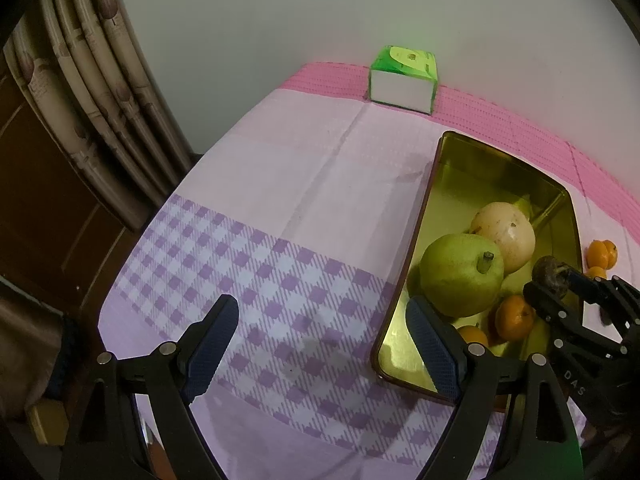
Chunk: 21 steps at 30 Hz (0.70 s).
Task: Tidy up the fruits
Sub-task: 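Lower the dark fruit into the tin box and open the right gripper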
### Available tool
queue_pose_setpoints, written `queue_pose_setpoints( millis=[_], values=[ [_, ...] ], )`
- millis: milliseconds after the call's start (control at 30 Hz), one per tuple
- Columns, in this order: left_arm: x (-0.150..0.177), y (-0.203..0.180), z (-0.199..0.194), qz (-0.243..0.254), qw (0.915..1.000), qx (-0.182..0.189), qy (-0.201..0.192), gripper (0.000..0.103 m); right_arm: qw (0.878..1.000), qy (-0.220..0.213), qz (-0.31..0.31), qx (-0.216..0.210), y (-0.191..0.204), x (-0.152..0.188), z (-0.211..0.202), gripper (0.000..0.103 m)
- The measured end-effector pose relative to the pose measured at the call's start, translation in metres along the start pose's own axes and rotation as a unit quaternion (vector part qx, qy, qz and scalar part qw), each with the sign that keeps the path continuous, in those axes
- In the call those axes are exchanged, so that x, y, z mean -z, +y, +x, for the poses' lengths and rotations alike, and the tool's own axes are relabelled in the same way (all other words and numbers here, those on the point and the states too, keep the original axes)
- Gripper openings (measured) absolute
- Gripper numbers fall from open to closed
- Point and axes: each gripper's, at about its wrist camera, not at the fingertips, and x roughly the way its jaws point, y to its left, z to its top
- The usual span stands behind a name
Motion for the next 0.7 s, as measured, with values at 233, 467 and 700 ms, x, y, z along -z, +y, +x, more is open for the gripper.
queue_pose_setpoints(
  millis=[233, 467, 700],
  values=[
    [-0.0004, -0.0001, 0.0001, 0.001, 1.0, 0.001, 0.0, 0.086, 1.0, 0.002, 0.005, -0.001, -0.0001, 0.0001, 0.0007, 0.042],
    [-0.0003, -0.0005, -0.0002, 0.0, 1.0, 0.001, 0.001, 0.086, 1.0, 0.0, 0.006, -0.001, -0.0005, 0.0004, 0.0004, 0.042],
    [0.0015, -0.002, 0.0005, 0.004, 1.0, 0.001, -0.002, 0.086, 1.0, -0.005, 0.007, -0.003, 0.0005, 0.001, -0.0054, 0.045]
  ],
)
